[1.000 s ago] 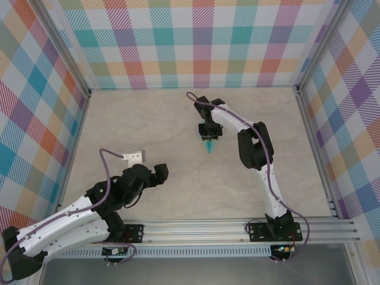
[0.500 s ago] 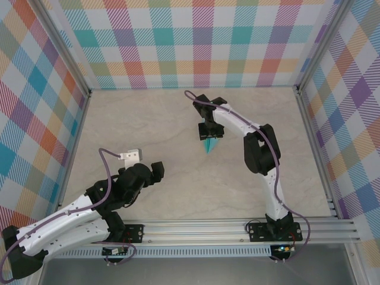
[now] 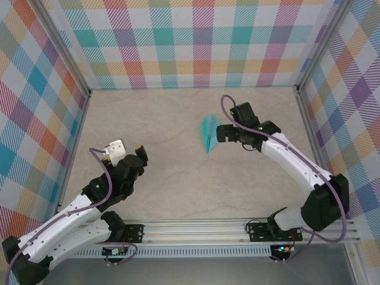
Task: Fold a paper plane with a square sheet of paper (fold left side to right side)
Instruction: Place the paper plane at the top-center of the table, then reset both arms
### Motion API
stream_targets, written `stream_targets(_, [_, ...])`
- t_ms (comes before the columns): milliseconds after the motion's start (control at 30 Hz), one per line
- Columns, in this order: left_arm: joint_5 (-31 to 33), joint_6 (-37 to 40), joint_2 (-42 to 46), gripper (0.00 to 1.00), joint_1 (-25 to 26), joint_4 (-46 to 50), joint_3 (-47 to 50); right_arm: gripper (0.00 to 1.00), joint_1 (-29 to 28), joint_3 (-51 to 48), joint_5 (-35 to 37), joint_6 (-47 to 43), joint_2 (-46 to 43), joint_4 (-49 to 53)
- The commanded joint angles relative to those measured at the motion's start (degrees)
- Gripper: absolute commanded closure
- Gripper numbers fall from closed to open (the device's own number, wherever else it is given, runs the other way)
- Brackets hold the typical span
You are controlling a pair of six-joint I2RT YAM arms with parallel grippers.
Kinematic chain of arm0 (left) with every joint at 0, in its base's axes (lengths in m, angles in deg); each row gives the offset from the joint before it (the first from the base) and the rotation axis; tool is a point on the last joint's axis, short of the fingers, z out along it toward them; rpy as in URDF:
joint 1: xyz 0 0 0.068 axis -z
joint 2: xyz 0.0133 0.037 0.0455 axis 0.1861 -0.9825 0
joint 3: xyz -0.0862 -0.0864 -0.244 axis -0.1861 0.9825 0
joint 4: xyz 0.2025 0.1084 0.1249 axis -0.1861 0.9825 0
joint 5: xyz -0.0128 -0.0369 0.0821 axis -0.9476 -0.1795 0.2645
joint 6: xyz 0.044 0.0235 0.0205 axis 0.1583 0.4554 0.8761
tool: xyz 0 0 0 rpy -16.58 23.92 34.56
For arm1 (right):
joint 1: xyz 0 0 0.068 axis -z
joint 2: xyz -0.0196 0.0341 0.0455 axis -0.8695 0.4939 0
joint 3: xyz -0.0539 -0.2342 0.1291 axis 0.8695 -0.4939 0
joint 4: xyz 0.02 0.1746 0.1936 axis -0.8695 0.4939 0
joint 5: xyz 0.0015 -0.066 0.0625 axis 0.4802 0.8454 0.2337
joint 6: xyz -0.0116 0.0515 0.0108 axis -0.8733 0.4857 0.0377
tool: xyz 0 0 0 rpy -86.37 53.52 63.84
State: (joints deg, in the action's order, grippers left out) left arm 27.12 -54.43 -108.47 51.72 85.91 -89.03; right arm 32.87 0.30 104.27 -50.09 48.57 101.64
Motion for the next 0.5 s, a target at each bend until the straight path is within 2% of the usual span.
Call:
stream_targets(0, [-2.1, 8.3, -2.5, 0.00, -8.5, -13.3, 2.9, 0.00, 5.6, -10.2, 0.8, -0.6, -3.9, -14.9])
stream_targets(100, [-8.5, 10.9, -7.4, 0.00, -16.8, -21.9, 6.4, 0.00, 9.8, -21.2, -0.1, -3.9, -8.3, -28.1])
stream_targets(200, [-9.2, 15.1, -12.7, 0.00, -21.3, -31.8, 10.7, 0.00, 13.3, -31.9, 2.0, -8.6, -10.2, -42.0])
stream_targets(233, [-9.4, 17.2, -14.4, 0.00, -22.1, -34.6, 11.8, 0.00, 14.5, -33.8, 2.8, -8.7, -9.9, -44.7])
stream_targets(267, [-9.2, 19.2, -16.1, 0.00, -22.5, -36.6, 12.5, 0.00, 16.2, -32.9, 1.7, -7.9, -9.5, -42.5])
stream_targets(333, [-9.6, 22.4, -19.8, 0.00, -23.1, -39.4, 13.0, 0.00, 18.4, -33.7, -1.3, -11.7, -7.7, -46.4])
stream_targets(467, [-16.6, 26.5, -25.7, 0.00, -24.5, -48.4, 14.9, 0.00, 19.6, -36.2, -3.7, -17.8, -0.7, -56.9])
